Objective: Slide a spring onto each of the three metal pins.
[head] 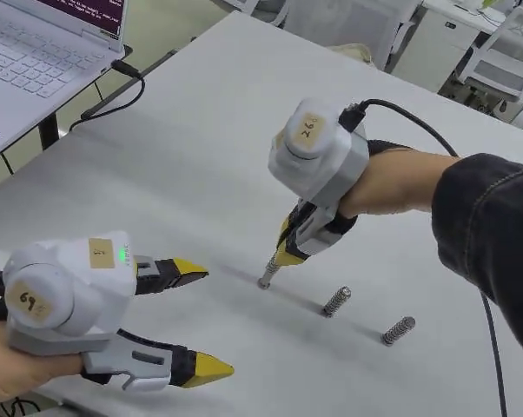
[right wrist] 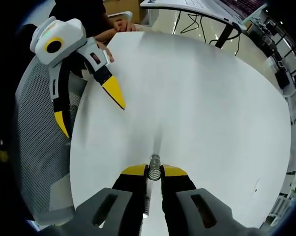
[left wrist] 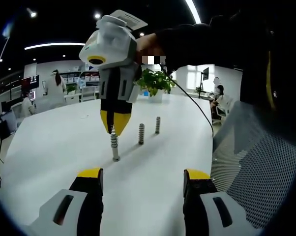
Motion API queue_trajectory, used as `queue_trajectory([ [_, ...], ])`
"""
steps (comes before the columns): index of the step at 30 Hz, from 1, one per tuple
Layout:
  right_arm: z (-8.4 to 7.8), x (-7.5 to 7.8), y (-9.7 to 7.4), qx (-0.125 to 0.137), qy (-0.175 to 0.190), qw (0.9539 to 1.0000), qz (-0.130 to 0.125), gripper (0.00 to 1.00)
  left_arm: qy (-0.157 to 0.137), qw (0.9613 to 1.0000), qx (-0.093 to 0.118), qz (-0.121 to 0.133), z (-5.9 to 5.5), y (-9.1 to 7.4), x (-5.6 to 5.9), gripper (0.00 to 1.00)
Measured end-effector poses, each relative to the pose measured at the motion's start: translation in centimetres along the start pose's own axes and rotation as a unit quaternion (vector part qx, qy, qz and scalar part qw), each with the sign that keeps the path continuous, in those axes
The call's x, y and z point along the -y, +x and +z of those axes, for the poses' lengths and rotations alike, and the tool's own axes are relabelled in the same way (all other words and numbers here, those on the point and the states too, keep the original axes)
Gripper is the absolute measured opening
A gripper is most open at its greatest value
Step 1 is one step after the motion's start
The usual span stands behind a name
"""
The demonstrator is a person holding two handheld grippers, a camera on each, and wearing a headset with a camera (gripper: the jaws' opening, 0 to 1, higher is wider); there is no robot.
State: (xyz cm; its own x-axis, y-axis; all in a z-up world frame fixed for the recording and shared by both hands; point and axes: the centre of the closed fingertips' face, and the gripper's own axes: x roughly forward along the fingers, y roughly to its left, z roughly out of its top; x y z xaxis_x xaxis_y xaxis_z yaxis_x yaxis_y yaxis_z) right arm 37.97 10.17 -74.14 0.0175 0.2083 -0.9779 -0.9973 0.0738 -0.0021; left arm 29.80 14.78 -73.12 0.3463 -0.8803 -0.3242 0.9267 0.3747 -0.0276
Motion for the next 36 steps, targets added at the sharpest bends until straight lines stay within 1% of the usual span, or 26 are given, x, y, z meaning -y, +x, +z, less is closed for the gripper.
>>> queue_trajectory([
  [6,-0.6,-0.5,0.7,-0.008,0.007,0.9999,0.006,0.08,0.0,1.0,-0.001,0.0,0.0,0.0,0.0,0.62],
  [19,-1.0,-1.2,2.2,-0.001,0.008,0.9999,0.008,0.08,0.001,1.0,-0.005,-0.002,0.0,0.1,0.1,0.61],
  [21,-1.0,-1.2,2.3,-0.001,0.006,1.0,0.004,0.08,0.001,1.0,-0.005,-0.003,0.0,0.1,0.1,0.61],
  [36,-1.2,-1.2,2.8,0.011,0.011,0.9999,0.006,0.09,0.002,0.9999,-0.01,-0.005,0.0,0.2,0.2,0.61],
])
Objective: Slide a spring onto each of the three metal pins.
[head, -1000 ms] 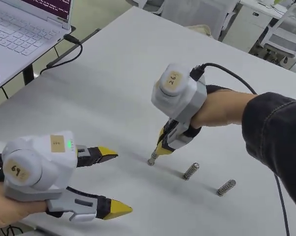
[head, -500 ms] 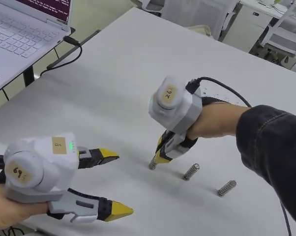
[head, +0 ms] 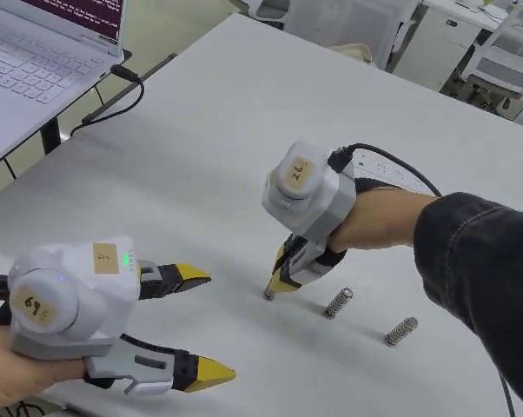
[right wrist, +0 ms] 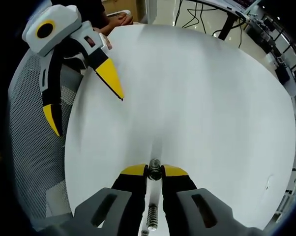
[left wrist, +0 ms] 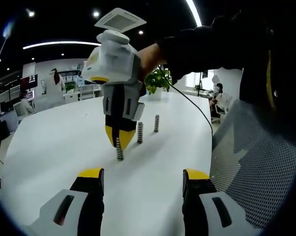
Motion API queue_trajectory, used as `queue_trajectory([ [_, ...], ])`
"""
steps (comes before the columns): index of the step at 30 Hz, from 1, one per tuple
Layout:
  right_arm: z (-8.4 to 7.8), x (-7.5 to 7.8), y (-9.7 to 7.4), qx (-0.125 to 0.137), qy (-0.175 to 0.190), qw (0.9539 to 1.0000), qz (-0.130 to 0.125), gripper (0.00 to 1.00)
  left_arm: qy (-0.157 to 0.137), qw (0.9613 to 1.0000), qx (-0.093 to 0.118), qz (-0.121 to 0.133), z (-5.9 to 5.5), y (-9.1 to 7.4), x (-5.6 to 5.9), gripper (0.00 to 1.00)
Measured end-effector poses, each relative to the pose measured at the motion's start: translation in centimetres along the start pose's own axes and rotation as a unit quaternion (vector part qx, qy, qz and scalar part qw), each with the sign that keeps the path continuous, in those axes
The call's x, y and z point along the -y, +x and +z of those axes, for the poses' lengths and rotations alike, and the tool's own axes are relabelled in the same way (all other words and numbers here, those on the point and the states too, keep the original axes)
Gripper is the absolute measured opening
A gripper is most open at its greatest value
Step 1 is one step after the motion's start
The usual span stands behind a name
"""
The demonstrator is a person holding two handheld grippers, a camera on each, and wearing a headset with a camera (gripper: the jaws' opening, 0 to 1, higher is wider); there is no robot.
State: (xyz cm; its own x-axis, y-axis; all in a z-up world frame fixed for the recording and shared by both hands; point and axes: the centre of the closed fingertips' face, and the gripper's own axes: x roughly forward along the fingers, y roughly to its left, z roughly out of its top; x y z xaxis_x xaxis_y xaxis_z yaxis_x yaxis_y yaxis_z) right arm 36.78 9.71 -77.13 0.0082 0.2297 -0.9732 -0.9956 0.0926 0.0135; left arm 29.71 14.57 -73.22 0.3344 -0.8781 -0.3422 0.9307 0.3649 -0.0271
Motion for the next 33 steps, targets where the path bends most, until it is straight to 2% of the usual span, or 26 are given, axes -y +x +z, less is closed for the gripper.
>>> queue_trajectory([
  [9,-0.2,-0.2,0.1,0.006,0.006,1.0,0.004,0.16,0.001,1.0,-0.001,-0.003,-0.1,0.1,0.0,0.61],
  [14,-0.5,-0.3,0.0,0.015,0.016,0.9997,0.005,0.25,0.0,1.0,-0.002,-0.004,-0.1,0.2,0.1,0.61],
  [23,-1.5,-0.1,-0.7,0.047,0.039,0.998,-0.015,0.29,0.0,1.0,-0.006,-0.007,-0.2,0.4,0.1,0.61],
  [30,-2.0,0.2,-1.6,0.091,0.07,0.9928,-0.034,0.31,0.0,0.9999,-0.011,-0.008,0.0,0.6,0.0,0.61],
  [33,-2.3,0.2,-1.9,0.101,0.078,0.9911,-0.038,0.34,0.001,0.9999,-0.014,-0.008,0.0,0.6,-0.1,0.61],
])
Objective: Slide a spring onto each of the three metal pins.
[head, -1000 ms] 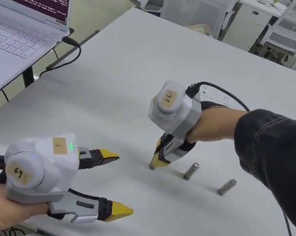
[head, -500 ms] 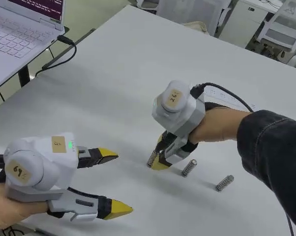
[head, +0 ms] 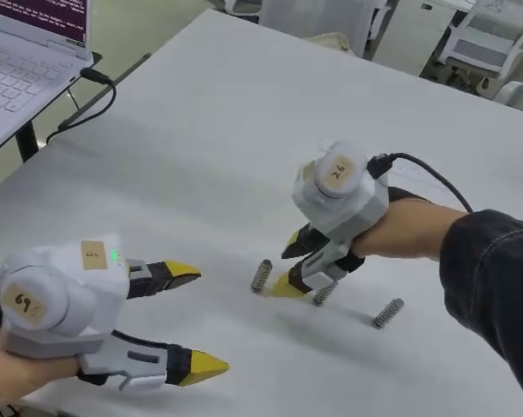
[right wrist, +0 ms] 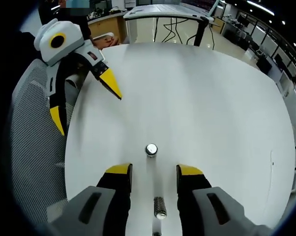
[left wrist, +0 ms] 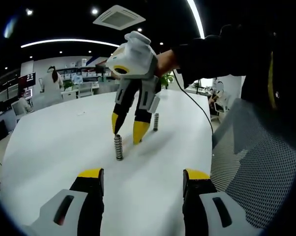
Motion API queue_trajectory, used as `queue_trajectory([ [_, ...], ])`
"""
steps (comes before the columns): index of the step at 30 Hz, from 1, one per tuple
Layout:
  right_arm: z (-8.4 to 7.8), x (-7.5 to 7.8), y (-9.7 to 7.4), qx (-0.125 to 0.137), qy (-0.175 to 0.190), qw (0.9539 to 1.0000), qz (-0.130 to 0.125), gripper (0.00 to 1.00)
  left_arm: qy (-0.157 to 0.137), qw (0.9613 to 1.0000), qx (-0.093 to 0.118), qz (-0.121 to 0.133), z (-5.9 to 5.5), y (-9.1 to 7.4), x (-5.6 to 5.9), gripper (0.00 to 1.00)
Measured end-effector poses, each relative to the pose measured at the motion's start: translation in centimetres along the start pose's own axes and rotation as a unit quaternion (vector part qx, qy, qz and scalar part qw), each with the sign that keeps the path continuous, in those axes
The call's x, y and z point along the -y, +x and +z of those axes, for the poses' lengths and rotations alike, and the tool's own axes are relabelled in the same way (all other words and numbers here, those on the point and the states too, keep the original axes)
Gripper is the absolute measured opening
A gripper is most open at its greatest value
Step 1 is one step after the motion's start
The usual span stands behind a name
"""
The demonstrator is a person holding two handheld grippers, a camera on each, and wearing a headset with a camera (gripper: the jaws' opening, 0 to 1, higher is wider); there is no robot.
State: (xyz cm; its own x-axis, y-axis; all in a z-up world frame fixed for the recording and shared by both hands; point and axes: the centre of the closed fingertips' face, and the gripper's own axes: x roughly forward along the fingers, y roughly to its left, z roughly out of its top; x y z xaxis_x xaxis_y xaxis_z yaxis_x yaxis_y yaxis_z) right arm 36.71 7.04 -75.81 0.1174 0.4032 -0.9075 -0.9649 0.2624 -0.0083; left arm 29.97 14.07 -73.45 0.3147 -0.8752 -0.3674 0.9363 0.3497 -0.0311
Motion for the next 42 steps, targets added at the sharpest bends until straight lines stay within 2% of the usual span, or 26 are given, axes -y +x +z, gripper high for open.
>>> queue_trajectory([
  [2,0.2,0.3,-0.4,0.023,0.006,0.9997,-0.011,0.38,0.0,1.0,-0.001,-0.001,0.1,0.0,0.0,0.61],
  [6,0.5,0.4,-1.2,0.051,0.011,0.9983,-0.028,0.44,0.0,1.0,-0.005,0.0,0.1,0.1,-0.1,0.61],
  [11,0.4,0.4,-2.1,0.074,0.023,0.9962,-0.04,0.45,-0.003,1.0,-0.009,0.0,0.1,0.2,-0.1,0.61],
  [18,-0.6,0.9,-3.1,0.109,0.052,0.9907,-0.063,0.51,-0.005,0.9999,-0.01,0.0,0.4,0.5,0.1,0.61],
  [19,-0.6,1.0,-3.4,0.12,0.053,0.9888,-0.072,0.52,-0.005,0.9999,-0.011,0.0,0.4,0.5,0.1,0.61],
  [26,-1.3,1.1,-4.4,0.145,0.073,0.9826,-0.091,0.57,-0.005,0.9999,-0.013,-0.001,0.4,0.5,0.2,0.61],
  [29,-1.5,1.6,-5.1,0.168,0.085,0.9759,-0.111,0.58,-0.004,0.9999,-0.014,-0.001,0.6,0.6,0.2,0.61],
  [31,-1.8,1.7,-5.5,0.175,0.091,0.9732,-0.119,0.6,-0.004,0.9999,-0.013,-0.001,0.7,0.5,0.2,0.61],
  [34,-2.2,2.2,-6.4,0.196,0.106,0.9653,-0.137,0.62,-0.004,0.9999,-0.014,-0.001,0.7,0.5,0.2,0.61],
  [42,-3.9,2.2,-8.4,0.221,0.134,0.9521,-0.163,0.66,-0.002,0.9999,-0.014,-0.001,1.1,0.5,0.2,0.61],
])
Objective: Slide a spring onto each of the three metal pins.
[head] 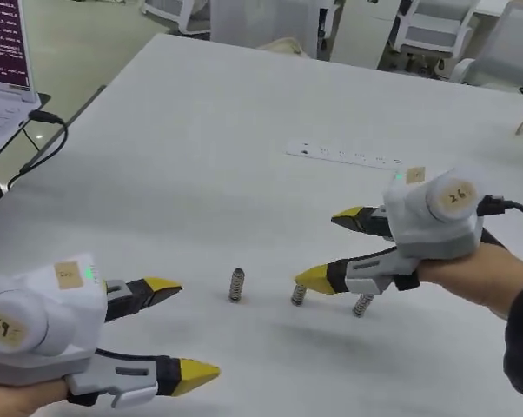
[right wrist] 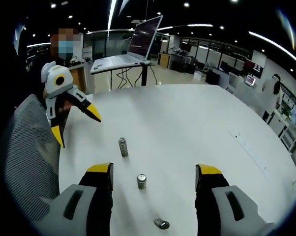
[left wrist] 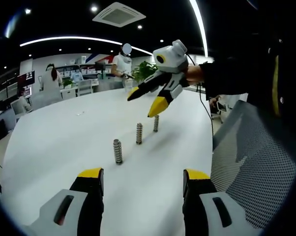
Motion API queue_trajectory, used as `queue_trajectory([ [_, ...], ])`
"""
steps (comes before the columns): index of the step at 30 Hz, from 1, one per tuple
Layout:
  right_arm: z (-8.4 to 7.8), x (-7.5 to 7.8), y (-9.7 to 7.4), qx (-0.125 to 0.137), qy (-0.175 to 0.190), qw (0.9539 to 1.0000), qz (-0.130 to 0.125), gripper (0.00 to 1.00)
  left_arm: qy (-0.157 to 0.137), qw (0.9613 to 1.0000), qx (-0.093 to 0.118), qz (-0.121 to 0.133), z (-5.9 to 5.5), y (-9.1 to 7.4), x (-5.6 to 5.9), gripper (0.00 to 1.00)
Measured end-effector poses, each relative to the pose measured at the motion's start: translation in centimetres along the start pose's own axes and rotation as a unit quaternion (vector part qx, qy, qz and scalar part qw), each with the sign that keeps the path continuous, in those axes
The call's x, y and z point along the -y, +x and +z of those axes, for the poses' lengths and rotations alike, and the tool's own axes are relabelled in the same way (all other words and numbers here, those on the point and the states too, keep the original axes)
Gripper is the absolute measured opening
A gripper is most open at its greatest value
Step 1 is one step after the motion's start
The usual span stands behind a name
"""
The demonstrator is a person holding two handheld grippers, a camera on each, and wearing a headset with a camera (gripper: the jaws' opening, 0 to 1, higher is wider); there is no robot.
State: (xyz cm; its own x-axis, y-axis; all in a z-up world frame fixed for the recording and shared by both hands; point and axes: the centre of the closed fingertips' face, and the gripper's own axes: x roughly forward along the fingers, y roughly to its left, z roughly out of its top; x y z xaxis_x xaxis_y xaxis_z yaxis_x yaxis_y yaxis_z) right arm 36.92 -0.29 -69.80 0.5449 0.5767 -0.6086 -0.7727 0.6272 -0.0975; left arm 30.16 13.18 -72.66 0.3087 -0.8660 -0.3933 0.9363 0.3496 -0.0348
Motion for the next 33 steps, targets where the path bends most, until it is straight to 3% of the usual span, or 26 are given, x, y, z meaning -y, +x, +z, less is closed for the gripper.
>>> queue_trajectory([
  [15,-1.5,0.8,-4.3,0.044,0.031,0.9967,-0.061,0.75,-0.004,1.0,0.007,0.003,0.7,-0.1,0.1,0.62],
  [33,-5.6,-1.5,-8.3,0.064,0.071,0.9909,-0.095,0.79,0.002,0.9999,0.016,0.006,1.7,-0.6,0.4,0.63],
])
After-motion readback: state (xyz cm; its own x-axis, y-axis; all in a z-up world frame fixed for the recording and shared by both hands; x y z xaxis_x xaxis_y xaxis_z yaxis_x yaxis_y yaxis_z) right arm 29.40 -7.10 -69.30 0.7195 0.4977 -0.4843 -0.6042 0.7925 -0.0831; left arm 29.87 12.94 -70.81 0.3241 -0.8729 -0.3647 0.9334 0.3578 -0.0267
